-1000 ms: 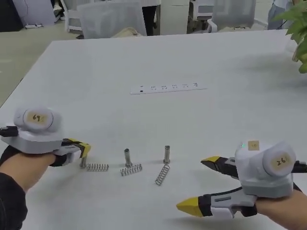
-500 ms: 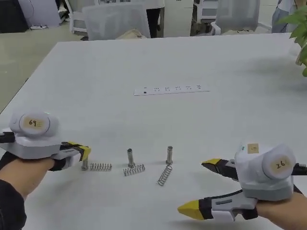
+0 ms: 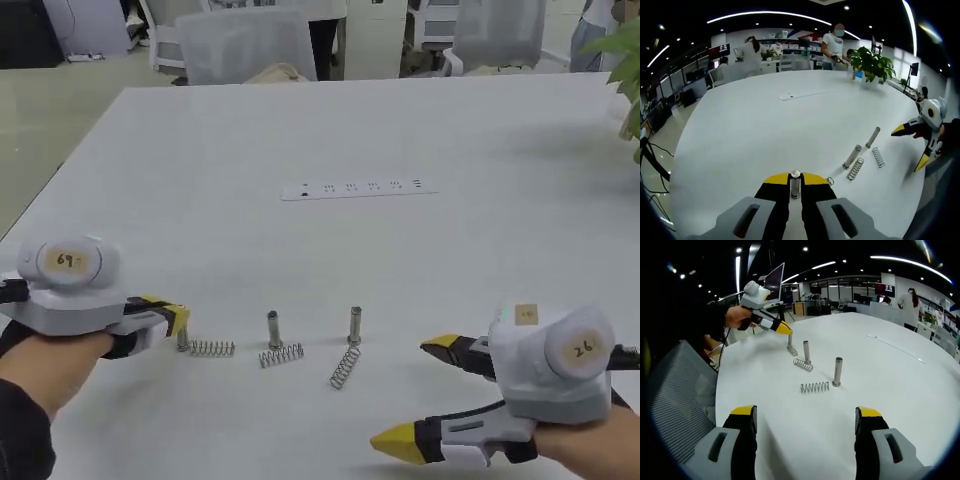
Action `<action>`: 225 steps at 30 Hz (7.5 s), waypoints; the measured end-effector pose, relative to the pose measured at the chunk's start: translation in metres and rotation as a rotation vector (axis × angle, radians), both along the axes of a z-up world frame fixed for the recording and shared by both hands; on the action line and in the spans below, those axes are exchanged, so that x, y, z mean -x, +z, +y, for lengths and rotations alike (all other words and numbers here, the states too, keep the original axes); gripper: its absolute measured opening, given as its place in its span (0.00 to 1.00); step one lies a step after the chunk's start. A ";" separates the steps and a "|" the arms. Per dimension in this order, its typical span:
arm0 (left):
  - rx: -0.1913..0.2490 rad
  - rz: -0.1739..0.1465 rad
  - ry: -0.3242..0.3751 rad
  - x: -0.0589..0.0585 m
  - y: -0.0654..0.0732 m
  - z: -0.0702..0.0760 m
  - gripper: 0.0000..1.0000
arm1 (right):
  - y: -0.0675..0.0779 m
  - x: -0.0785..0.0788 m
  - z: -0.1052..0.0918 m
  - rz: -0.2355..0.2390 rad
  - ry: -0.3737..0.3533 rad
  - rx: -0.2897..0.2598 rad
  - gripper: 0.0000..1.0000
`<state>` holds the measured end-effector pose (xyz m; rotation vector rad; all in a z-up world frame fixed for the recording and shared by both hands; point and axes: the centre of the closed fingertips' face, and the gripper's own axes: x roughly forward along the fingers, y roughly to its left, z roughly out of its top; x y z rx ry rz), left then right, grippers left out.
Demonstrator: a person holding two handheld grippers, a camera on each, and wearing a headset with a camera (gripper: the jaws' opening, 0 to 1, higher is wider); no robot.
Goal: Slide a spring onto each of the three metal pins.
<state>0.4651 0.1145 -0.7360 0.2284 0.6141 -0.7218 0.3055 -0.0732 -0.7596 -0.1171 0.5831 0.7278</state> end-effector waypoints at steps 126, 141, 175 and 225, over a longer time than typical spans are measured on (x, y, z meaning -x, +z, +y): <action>0.165 -0.048 -0.036 0.062 0.015 0.012 0.68 | 0.003 0.000 0.004 -0.007 0.013 0.016 0.79; 0.163 -0.030 -0.041 0.072 0.008 0.015 0.66 | 0.006 -0.001 0.003 -0.015 0.020 0.031 0.79; -0.078 -0.078 -0.404 0.067 0.004 -0.042 0.44 | 0.006 -0.003 -0.003 -0.017 -0.013 0.007 0.79; -0.274 0.040 -0.470 0.059 -0.051 -0.047 0.37 | 0.008 -0.004 -0.008 -0.016 -0.038 -0.033 0.79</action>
